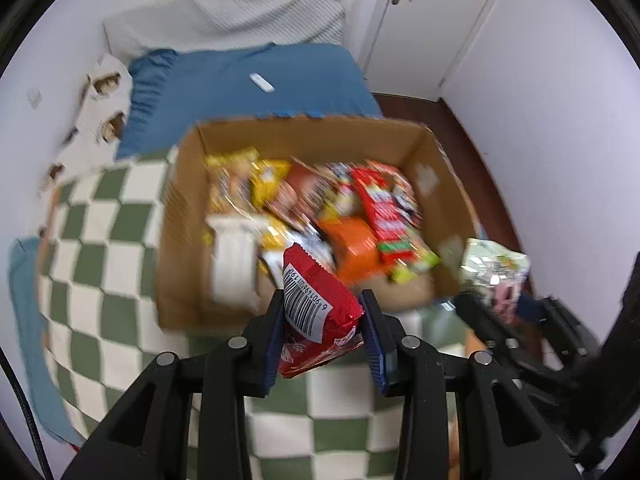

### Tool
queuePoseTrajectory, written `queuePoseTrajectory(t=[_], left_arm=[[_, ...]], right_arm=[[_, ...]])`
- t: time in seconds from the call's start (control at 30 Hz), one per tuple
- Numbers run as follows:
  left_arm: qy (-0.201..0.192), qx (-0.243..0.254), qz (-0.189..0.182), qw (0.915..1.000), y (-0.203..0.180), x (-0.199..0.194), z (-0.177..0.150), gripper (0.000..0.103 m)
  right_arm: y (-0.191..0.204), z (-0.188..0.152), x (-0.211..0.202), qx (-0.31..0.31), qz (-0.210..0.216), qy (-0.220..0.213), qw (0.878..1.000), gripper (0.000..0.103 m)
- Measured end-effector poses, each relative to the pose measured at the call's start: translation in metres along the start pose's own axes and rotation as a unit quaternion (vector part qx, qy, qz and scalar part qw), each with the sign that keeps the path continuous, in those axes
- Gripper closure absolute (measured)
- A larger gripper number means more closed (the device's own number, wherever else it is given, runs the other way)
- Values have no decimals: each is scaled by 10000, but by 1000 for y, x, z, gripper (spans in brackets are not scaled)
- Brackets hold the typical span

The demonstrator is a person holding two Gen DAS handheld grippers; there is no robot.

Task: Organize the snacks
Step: 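Lower both packets into the cardboard box and open both tools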

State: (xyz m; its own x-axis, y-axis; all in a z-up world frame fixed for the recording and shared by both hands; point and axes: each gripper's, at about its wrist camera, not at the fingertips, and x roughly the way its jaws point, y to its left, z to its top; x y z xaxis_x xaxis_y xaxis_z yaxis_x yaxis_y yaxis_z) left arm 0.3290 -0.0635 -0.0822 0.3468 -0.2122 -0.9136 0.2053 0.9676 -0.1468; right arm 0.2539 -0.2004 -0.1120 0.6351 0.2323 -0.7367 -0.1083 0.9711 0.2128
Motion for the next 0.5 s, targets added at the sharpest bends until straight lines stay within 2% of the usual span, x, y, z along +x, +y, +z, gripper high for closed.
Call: queuePoseTrajectory(t=[0.1, 0.2, 0.4, 0.5], left_arm=[[92, 39, 249, 9996, 9, 18, 18, 70], [389, -114, 271, 9988, 22, 42, 30, 70], [1068, -213, 442, 9931, 36, 95, 30, 70], [1267, -253, 422, 9907, 37, 109, 27, 69]], right_arm=[[5, 20, 30, -14, -13, 184, 9998, 55], [2, 31, 54, 34, -15, 526, 9986, 55], [-5, 28, 93, 241, -123, 1220, 9922, 53], [-12, 20, 104, 367, -179, 1481, 9881, 51]])
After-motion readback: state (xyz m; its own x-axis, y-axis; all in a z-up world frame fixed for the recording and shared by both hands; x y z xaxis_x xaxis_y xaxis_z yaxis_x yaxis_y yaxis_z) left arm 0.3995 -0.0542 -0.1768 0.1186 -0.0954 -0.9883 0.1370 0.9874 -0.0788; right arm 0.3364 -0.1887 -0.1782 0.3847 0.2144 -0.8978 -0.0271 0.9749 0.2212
